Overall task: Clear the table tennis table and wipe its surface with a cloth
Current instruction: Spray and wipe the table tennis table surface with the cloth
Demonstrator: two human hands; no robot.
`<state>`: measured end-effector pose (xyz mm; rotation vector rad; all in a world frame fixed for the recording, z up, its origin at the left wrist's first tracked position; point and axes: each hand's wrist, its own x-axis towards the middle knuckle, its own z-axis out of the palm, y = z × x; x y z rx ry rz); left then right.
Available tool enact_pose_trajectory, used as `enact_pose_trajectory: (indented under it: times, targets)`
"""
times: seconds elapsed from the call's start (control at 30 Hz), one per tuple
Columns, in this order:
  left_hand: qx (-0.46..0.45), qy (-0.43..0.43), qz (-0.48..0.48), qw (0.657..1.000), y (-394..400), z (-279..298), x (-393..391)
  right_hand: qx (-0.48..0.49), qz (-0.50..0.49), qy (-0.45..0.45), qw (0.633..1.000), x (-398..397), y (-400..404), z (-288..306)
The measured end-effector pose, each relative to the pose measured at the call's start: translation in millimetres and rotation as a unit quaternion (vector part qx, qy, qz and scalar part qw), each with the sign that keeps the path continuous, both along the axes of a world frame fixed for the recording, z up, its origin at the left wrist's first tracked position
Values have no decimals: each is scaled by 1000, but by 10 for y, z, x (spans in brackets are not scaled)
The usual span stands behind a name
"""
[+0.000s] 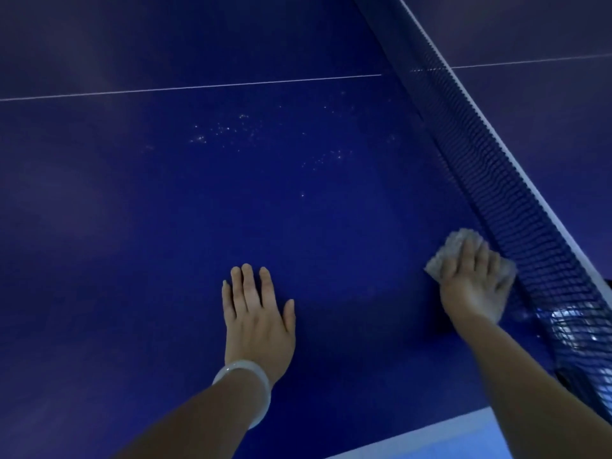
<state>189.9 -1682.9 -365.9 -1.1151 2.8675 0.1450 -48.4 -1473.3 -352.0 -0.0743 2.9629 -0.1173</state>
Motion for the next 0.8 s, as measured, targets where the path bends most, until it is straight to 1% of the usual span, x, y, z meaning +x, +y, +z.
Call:
enact_pose_trajectory:
  times: [0.03, 0.07, 0.1, 0.13, 0.17, 0.23, 0.27, 0.3, 0.33, 0.37, 0.4, 0.43, 0.5, 0.53, 0.6, 0.63, 0.67, 0.73, 0.8]
  targets:
    - [1, 3, -1, 1000, -2, -2, 5, -1, -31, -5, 999, 116, -4, -10]
    - [1, 7, -2, 1000, -4, -1, 7, 11, -36, 1, 999, 258, -77, -38]
    - [1, 14, -3, 1000, -8, -1, 5, 15, -19, 15, 1000, 420, -213, -60]
    - [1, 20, -3, 1000, -10, -5, 3, 10, 20, 25, 999, 593, -379, -90]
    - [3, 25, -4, 1000, -10, -10, 8, -2, 80, 36, 996, 779, -556, -119]
    - [8, 33, -9, 999, -11, -15, 23, -19, 218, 44, 975, 1100, -838, -170]
    - [9, 37, -12, 999, -15, -16, 28, -21, 271, 41, 961, 1152, -895, -175]
    - [11, 39, -13, 999, -21, -17, 30, -14, 303, 39, 952, 1108, -880, -165]
    - [13, 41, -13, 999, -27, -18, 29, -3, 310, 41, 950, 1007, -791, -165]
    - [14, 43, -12, 999, -32, -19, 28, 3, 283, 36, 959, 899, -649, -171]
    - [16, 45, -10, 999, -33, -23, 28, 3, 219, 26, 975, 802, -466, -167]
    - [21, 46, -10, 999, -33, -26, 30, 1, 135, 8, 991, 743, -263, -151]
    - [31, 44, -11, 998, -38, -26, 39, -6, -8, -17, 1000, 834, 19, -105]
    - [34, 46, -11, 998, -41, -23, 47, -2, -45, -15, 999, 975, 56, -89]
    - [39, 52, -13, 998, -45, 2, 53, 18, -56, 4, 998, 1355, -88, -81]
    - [48, 59, -13, 997, -47, 23, 59, 25, -37, 11, 999, 1539, -227, -83]
    - [62, 69, -13, 996, -56, 41, 72, 23, 3, 20, 1000, 1707, -392, -103]
    - [105, 96, -20, 990, -125, 81, 112, -4, 129, 34, 991, 1932, -723, -160]
    - [138, 110, -52, 983, -300, 140, 193, -23, 266, 35, 963, 1855, -947, -154]
